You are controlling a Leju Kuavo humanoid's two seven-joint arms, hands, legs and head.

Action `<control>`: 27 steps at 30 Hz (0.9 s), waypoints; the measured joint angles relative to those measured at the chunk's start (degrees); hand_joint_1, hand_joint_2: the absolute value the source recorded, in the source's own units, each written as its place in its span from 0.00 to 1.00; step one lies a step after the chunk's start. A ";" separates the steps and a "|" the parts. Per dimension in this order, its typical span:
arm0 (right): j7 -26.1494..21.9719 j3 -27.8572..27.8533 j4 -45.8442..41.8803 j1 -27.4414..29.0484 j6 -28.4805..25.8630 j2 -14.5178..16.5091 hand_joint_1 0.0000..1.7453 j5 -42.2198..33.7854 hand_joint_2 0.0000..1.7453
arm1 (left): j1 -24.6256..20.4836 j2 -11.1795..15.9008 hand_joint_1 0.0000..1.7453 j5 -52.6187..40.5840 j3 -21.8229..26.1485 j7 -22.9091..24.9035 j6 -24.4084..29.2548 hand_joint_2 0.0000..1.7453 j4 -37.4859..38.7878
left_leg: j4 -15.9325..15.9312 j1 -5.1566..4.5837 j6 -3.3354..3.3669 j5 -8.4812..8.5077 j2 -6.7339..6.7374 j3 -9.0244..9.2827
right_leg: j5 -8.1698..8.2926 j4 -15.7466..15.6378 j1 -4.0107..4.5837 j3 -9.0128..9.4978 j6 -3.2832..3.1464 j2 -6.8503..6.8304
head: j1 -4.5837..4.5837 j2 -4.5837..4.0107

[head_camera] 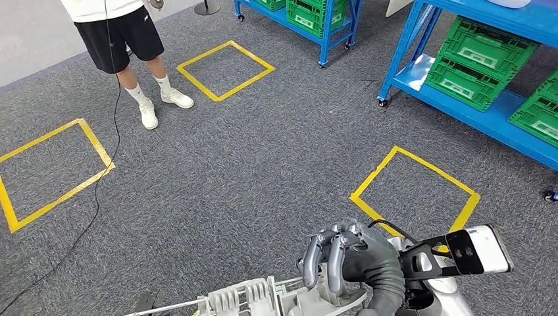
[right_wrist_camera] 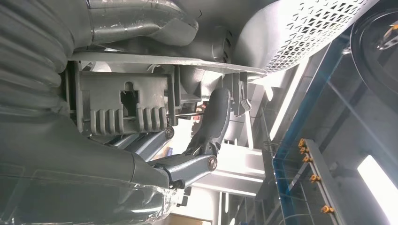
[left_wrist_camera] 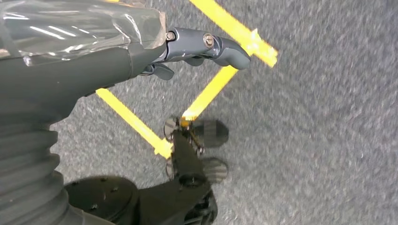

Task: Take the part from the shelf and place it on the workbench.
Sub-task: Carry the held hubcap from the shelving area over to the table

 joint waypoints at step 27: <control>-0.24 -0.03 0.65 -0.52 0.09 0.07 1.00 0.05 1.00 | -0.75 -0.34 0.00 -0.65 0.37 0.04 -0.09 1.00 0.23 | -0.36 -0.11 0.89 0.58 0.26 0.34 | -0.36 0.85 -0.78 -0.45 1.97 0.54 | -0.05 0.00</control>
